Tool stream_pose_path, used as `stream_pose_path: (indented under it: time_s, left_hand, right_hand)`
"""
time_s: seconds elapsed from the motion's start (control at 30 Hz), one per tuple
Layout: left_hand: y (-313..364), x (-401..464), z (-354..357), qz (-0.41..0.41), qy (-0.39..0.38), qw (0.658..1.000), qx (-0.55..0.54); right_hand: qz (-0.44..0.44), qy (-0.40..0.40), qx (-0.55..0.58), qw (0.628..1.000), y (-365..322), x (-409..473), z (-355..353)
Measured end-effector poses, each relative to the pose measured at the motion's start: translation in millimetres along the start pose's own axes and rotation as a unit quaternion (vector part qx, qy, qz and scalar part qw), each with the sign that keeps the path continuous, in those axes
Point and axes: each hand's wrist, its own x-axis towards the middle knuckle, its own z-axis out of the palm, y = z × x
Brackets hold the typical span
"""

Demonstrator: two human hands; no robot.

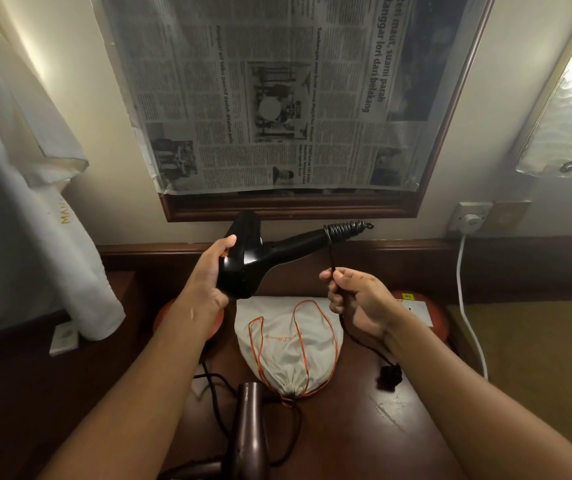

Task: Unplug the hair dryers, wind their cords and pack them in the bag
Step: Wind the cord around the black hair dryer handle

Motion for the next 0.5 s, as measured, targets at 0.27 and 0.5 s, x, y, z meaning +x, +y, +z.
stream_pose_path:
  time_s: [0.27, 0.5]
  left_hand:
    - [1.0, 1.6, -9.1, -0.016, -0.052, 0.999, 0.004]
    - [12.9, -1.0, -14.5, -0.055, -0.128, 0.989, 0.048]
  right_hand:
    - [-0.074, 0.056, -0.249, 0.964, -3.8, 8.1, -9.2]
    - [-0.066, 0.006, -0.429, 0.901, -23.6, 14.3, -21.5]
